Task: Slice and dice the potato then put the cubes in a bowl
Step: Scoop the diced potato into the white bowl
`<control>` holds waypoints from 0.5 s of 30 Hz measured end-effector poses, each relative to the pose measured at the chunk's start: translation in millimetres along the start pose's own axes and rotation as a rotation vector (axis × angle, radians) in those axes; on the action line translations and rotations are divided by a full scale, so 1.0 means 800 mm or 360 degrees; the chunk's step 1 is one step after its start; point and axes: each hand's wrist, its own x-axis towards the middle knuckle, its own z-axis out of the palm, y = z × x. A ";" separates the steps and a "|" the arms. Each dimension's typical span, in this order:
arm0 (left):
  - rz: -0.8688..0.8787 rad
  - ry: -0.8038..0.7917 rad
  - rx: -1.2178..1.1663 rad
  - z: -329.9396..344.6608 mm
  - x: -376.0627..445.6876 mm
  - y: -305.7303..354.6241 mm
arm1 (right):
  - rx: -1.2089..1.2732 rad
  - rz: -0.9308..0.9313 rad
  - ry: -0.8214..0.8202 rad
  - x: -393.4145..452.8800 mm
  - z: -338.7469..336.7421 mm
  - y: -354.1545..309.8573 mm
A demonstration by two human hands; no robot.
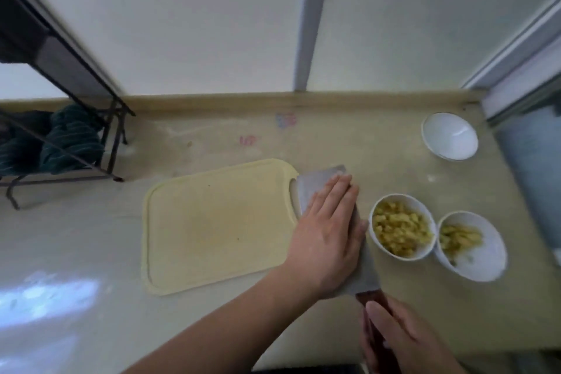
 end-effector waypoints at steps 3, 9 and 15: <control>0.0317 0.0046 -0.0189 0.054 0.037 0.068 | 0.0050 -0.0210 0.0531 -0.039 -0.048 0.007; 0.0596 -0.0061 -0.0458 0.163 0.098 0.159 | 0.0106 -0.0090 0.0809 -0.075 -0.152 0.041; 0.0591 -0.0147 -0.0396 0.231 0.116 0.172 | 0.0005 -0.0055 0.0925 -0.069 -0.200 0.088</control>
